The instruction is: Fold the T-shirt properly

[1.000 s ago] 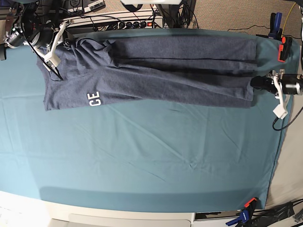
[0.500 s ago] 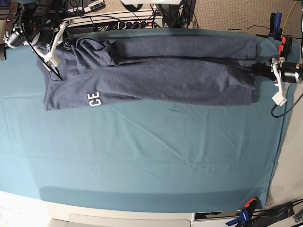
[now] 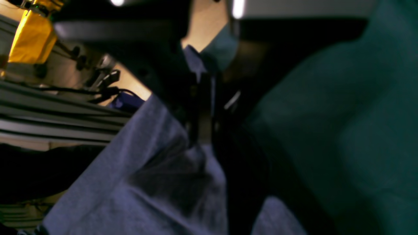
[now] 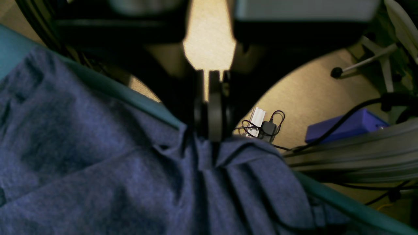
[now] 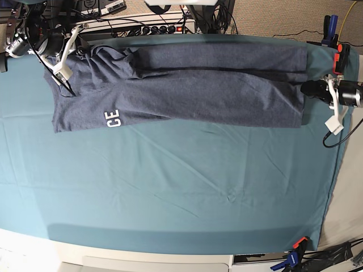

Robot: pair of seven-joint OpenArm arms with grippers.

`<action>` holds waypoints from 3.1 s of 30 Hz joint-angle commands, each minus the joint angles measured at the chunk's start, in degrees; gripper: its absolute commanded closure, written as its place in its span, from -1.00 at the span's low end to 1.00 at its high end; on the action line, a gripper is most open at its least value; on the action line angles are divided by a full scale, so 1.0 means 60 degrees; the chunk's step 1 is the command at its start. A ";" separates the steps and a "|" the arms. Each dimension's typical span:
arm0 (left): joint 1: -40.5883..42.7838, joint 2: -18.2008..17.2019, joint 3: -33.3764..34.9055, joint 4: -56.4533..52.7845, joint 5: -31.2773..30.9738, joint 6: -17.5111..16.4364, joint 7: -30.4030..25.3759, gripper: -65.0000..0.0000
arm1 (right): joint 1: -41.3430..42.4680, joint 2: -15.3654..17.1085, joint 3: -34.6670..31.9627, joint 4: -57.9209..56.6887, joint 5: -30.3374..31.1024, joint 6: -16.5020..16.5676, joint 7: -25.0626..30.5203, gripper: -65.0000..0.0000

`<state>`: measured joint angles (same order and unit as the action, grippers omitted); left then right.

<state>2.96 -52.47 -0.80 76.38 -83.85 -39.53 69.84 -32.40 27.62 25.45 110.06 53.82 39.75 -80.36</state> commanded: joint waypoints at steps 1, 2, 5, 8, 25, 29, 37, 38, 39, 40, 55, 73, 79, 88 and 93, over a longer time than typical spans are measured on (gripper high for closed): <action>-0.0124 -0.0321 -0.0087 0.0138 -0.0191 -0.0079 -0.0066 1.00 | -0.0022 0.0160 0.0080 0.0157 0.0047 0.0042 0.0060 1.00; -0.0124 -0.0335 -0.0087 0.0149 -0.0191 -0.0079 -0.0066 1.00 | -0.0018 0.0157 0.0080 0.0157 0.0047 0.0042 0.0060 1.00; -0.0117 -0.0335 -0.0087 0.0149 -0.0191 -0.0079 -0.0062 1.00 | -0.0018 0.0160 0.0080 0.0157 0.0047 0.0042 0.0060 1.00; -0.0015 -0.0386 -0.0084 0.0149 -0.0191 -0.0079 -0.0069 1.00 | -0.0022 0.0160 0.0080 0.0157 0.0047 0.0042 0.0060 1.00; 0.0623 -0.0823 -0.0084 0.0149 -0.0191 -0.0079 -0.0087 -0.03 | -0.0018 0.0160 0.0080 0.0157 0.0011 0.0042 0.0060 1.00; 0.0889 -0.1158 -0.0087 0.0149 -0.0191 -0.0079 -0.0138 -0.03 | -0.0018 0.0160 0.0080 0.0157 0.0011 0.0042 0.0060 1.00; 0.0933 -0.1282 -0.0794 0.0149 -0.0191 -0.0079 -0.0324 -0.03 | 0.0033 0.0160 0.0080 0.0157 0.0011 0.0042 0.0060 1.00; 0.0933 -0.1282 -0.1002 0.0149 -0.0191 -0.0079 -0.0324 -0.03 | 0.0033 0.0160 0.0080 0.0157 0.0004 0.0042 0.0060 1.00; 0.0929 -0.1282 -0.1257 0.0149 -0.0191 -0.0079 -0.0324 -0.03 | 0.0033 0.0160 0.0084 0.0157 -0.0051 0.0042 0.0060 1.00; 0.0929 -0.1282 -0.1574 0.0149 -0.0191 -0.0079 -0.0339 -0.03 | 0.0033 0.0160 0.0084 0.0157 -0.0157 0.0042 0.0060 1.00; 0.0914 -0.1920 -0.5468 0.0149 -0.0191 -0.0079 -0.0718 -0.03 | 0.0350 0.0164 0.0084 0.0160 -0.0590 0.0042 0.0060 0.84; 0.1996 -0.1577 -0.5450 0.0149 -0.0191 0.0441 -0.1086 -0.03 | 0.0597 0.0685 0.3442 0.2419 -0.0667 0.0042 0.2361 0.23; 0.2073 -0.1679 -0.5464 0.0204 -0.0191 0.0918 -0.1089 -0.03 | 0.1654 0.0259 0.4798 0.2397 -0.1439 -0.0171 0.3187 0.23; 0.2076 -0.1705 -0.5537 0.2044 0.0455 0.1279 -0.1588 -0.03 | 0.1698 -0.0426 0.4765 0.2412 -0.1512 -0.0011 0.3115 0.23; 0.2324 -0.1508 -0.5519 0.2965 0.0991 0.1912 -0.1829 -0.03 | 0.1698 -0.0681 0.4754 0.2710 -0.1512 0.0036 0.3147 0.24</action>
<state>17.23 -59.99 -33.19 93.80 -77.52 -28.23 59.64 -22.37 22.50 53.56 125.43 43.97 40.05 -62.96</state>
